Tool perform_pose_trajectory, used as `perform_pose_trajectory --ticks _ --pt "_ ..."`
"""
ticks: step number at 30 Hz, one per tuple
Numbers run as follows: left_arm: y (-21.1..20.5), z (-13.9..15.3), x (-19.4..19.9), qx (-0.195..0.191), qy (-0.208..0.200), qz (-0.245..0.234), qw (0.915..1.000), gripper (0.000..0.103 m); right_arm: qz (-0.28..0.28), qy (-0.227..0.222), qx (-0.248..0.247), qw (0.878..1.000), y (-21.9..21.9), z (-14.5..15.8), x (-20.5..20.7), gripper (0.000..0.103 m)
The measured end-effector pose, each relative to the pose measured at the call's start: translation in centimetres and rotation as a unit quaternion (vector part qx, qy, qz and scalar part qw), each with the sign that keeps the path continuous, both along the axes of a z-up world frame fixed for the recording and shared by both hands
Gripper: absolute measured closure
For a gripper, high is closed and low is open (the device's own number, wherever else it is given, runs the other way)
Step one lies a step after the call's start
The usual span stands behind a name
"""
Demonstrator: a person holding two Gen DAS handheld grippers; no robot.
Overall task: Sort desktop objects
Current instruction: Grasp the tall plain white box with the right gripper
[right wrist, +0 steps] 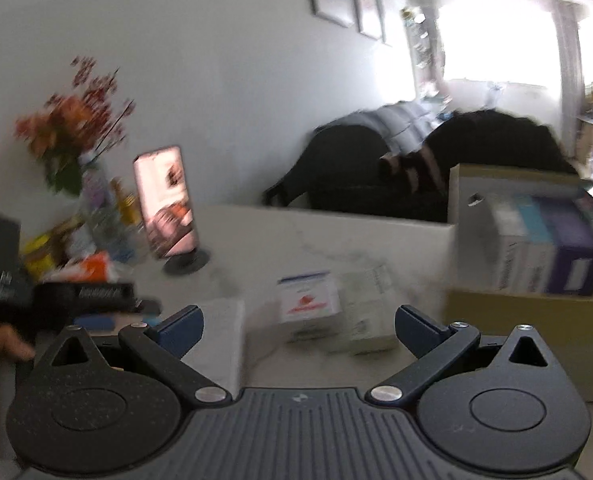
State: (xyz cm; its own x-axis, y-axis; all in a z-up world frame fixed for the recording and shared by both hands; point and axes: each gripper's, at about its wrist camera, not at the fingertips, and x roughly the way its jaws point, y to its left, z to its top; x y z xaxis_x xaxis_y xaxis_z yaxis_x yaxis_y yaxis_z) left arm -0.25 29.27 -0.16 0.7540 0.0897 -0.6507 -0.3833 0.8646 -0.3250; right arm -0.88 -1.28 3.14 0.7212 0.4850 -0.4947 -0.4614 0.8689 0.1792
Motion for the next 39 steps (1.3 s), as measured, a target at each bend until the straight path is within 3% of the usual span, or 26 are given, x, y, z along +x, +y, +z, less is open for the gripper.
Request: perform_pose_trajectory --ticks 11,20,25,29,33,39 --pt "1.7 0.1 -1.0 -0.022 -0.007 0.000 0.9997 0.016 0.073 0.085 -0.032 0.993 5.9 -4.0 0.9 0.011" --pt "2.2 0.1 -1.2 -0.032 -0.007 -0.010 0.9994 0.016 0.096 0.106 -0.059 0.988 8.5 -5.6 1.3 0.021" --pt "2.5 0.3 -1.4 -0.052 -0.014 -0.018 0.9984 0.016 0.108 0.110 -0.078 0.985 9.5 -6.4 1.3 0.035" --pt "2.4 0.3 -1.3 -0.063 -0.016 -0.027 0.9975 0.016 0.106 0.111 -0.080 0.985 9.7 -6.7 1.5 0.035" --pt "2.0 0.2 -1.1 -0.077 -0.014 -0.040 0.9961 0.016 0.101 0.118 -0.061 0.986 9.3 -6.8 1.8 0.036" --pt "1.5 0.4 -0.6 -0.119 -0.021 -0.071 0.9901 0.016 0.088 0.184 0.042 0.978 6.8 -7.1 3.4 0.036"
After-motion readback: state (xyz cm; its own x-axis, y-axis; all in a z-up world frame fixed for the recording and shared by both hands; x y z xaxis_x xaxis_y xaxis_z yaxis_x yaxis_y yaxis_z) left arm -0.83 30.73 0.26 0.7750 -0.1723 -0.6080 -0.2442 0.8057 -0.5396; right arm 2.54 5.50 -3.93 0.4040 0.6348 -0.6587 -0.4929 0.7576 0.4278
